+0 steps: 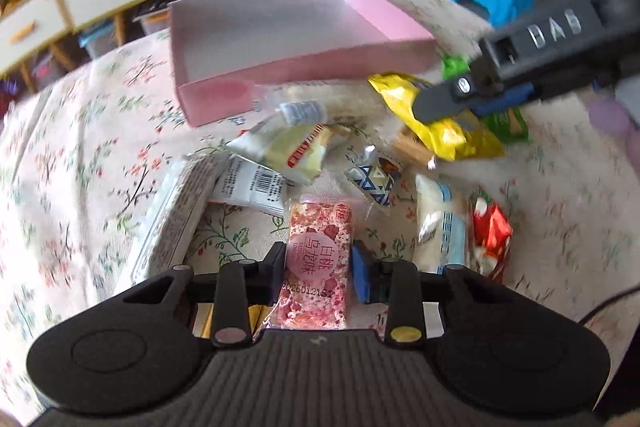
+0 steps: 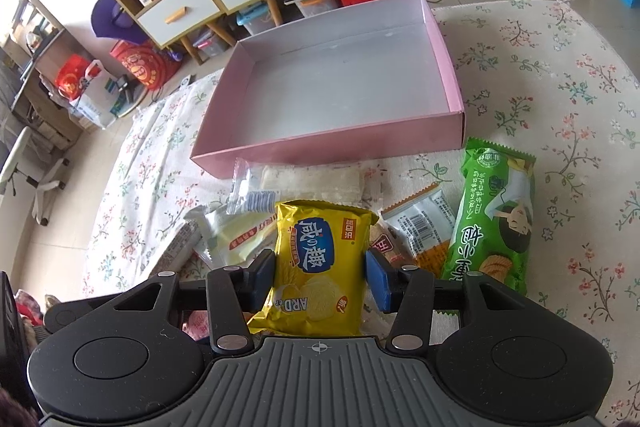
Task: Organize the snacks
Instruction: 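Grasp the pink candy packet with the left tool while the right tool holds the yellow bag, then carry both packets into the pink box and open both tools to release them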
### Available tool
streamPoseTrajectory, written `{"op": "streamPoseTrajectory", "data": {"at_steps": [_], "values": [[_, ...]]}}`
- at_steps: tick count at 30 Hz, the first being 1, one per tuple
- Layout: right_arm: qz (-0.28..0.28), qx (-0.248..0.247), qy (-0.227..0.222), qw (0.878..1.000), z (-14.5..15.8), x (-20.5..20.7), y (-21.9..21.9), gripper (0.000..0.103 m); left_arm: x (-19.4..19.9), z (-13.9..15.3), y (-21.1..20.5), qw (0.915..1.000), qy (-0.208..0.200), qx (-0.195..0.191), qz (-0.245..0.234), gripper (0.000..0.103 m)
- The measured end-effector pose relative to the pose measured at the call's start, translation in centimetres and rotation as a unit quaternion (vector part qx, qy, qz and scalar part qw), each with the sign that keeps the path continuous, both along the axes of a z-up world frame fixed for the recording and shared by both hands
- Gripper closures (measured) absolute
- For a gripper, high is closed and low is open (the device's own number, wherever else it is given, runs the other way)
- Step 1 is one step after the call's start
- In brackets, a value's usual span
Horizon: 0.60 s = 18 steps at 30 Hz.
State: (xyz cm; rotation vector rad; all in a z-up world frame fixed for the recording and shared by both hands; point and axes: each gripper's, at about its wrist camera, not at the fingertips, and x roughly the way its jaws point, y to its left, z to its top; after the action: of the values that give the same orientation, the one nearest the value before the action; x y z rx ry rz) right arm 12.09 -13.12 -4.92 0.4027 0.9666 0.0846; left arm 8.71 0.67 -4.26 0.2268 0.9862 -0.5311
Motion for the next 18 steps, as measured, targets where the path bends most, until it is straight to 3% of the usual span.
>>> {"op": "streamPoseTrajectory", "data": {"at_steps": [5, 14, 18], "values": [[-0.003, 0.003, -0.005, 1.0, 0.2, 0.1, -0.1, 0.055, 0.3, 1.0, 1.4, 0.9969, 0.021, -0.058, 0.049, 0.072], [-0.01, 0.007, -0.012, 1.0, 0.6, 0.2, -0.4, 0.055, 0.4, 2.6, 2.4, 0.9918, 0.01, -0.091, 0.089, 0.072], [-0.013, 0.019, -0.017, 1.0, 1.0, 0.3, -0.8, 0.055, 0.9, 3.2, 3.0, 0.986, 0.007, -0.123, 0.112, 0.073]]}}
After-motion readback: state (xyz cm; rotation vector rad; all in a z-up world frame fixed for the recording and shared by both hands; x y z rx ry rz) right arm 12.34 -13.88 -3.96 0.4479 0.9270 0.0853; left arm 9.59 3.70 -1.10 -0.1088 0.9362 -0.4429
